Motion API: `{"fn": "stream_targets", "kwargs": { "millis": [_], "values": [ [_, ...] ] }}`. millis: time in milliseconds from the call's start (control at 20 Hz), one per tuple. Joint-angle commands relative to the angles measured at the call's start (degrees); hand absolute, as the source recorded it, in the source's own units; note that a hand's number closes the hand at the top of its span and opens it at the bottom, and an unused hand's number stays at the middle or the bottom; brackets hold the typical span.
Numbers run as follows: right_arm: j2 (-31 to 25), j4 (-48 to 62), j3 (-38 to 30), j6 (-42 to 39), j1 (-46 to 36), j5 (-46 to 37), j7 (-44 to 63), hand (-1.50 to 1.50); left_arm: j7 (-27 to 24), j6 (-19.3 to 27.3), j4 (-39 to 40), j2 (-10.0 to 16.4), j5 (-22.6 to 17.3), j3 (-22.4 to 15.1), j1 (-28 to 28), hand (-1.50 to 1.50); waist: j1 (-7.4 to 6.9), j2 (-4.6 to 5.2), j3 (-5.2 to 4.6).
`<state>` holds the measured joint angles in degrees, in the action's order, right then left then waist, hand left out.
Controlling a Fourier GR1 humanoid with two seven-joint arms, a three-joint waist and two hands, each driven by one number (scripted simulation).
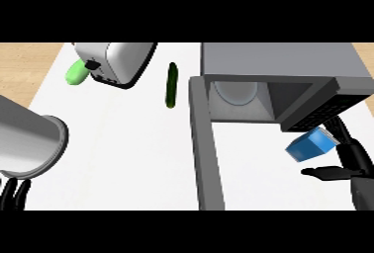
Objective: Pick up the milk, place it into the microwave and close the microwave
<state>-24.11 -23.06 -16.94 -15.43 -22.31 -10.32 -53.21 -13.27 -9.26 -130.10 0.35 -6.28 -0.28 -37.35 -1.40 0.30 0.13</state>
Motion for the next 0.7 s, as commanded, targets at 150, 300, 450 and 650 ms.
{"fn": "stream_targets", "kwargs": {
  "millis": [150, 300, 450, 650],
  "values": [
    [0.61, 5.93, 1.27, -7.04, -0.81, -0.38, -7.73, -1.50, -2.25, -0.35, 3.05, -0.32, 1.48, -1.16, 1.05, -1.50, -0.14, 0.18, 0.08],
    [-0.37, 5.83, 1.24, -8.77, -0.07, 0.35, -8.29, -1.50, 3.25, 1.74, -1.79, -0.29, 0.49, -1.03, 1.26, -1.50, 0.38, 0.03, 0.05],
    [2.03, 8.12, 0.53, -3.48, -2.36, 0.42, -9.45, -1.50, 2.23, -0.47, 0.14, 1.02, -2.34, 1.96, 2.62, -1.50, -0.49, 0.41, 0.17],
    [2.83, 7.79, 0.96, -4.21, -1.22, 0.70, -10.91, -1.50, -1.82, -2.72, 0.75, 0.96, -4.21, 3.01, -2.15, -1.50, -0.80, 0.09, 0.09]
  ]
}}
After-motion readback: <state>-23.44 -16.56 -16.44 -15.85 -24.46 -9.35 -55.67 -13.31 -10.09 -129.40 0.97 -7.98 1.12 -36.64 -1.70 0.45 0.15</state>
